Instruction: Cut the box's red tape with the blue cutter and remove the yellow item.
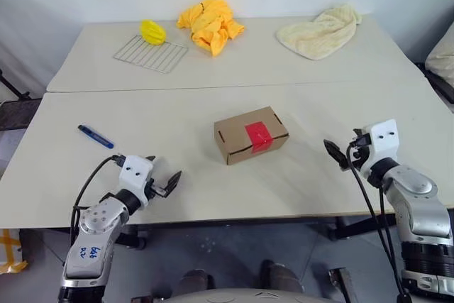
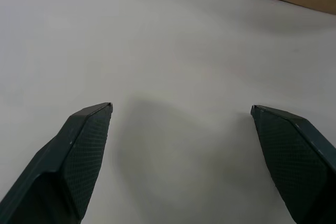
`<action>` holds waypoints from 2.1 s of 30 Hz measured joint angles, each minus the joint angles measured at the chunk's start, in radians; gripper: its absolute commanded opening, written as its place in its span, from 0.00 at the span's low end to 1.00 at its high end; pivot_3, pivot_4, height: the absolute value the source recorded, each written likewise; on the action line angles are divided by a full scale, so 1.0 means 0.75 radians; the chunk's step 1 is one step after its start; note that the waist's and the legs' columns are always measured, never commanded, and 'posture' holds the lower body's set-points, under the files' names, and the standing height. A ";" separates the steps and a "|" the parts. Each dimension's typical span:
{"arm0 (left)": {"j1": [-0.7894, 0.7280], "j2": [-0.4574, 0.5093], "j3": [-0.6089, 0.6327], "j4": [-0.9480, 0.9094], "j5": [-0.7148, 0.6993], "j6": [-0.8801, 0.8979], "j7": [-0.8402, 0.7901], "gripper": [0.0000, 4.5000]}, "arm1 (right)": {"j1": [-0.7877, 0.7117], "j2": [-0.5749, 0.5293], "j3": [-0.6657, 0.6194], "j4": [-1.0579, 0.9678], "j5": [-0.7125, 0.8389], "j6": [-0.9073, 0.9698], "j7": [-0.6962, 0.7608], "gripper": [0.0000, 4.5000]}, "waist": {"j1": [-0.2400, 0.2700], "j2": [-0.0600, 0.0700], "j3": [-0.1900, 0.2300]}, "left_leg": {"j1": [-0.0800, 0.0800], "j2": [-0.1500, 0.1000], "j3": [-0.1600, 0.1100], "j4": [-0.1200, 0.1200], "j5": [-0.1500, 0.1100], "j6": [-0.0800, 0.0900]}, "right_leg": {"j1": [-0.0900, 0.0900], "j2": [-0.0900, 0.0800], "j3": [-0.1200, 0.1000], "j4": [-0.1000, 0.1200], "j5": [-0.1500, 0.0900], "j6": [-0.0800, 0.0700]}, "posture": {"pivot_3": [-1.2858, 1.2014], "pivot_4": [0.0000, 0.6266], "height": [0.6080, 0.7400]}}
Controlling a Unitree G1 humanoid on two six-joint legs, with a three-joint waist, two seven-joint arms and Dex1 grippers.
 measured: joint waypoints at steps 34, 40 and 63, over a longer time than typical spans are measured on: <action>-0.850 -0.124 -0.166 1.092 0.132 -0.392 0.074 0.01 | -0.142 0.010 0.243 -0.274 0.012 0.454 -0.037 0.00 | 0.006 -0.001 0.000 | 0.000 -0.002 0.001 0.004 0.002 -0.001 | 0.000 0.000 0.001 0.004 0.002 0.003 | 0.52 0.24 1.00; -1.040 -0.183 -0.184 1.386 0.148 -0.513 0.053 0.01 | -0.142 -0.091 0.279 -0.459 0.135 0.766 0.060 0.00 | 0.005 -0.003 0.001 | -0.002 -0.003 0.000 0.008 0.001 0.000 | 0.001 -0.001 0.000 0.004 0.002 0.004 | 0.52 0.24 1.00; -0.878 -0.227 -0.324 0.988 0.071 -0.254 -0.473 0.01 | -0.499 0.034 0.447 -0.034 0.106 0.605 0.058 0.00 | -0.034 -0.006 0.002 | -0.003 -0.003 0.001 0.009 0.001 0.000 | 0.000 -0.001 0.000 0.005 0.003 0.006 | 0.52 0.24 1.00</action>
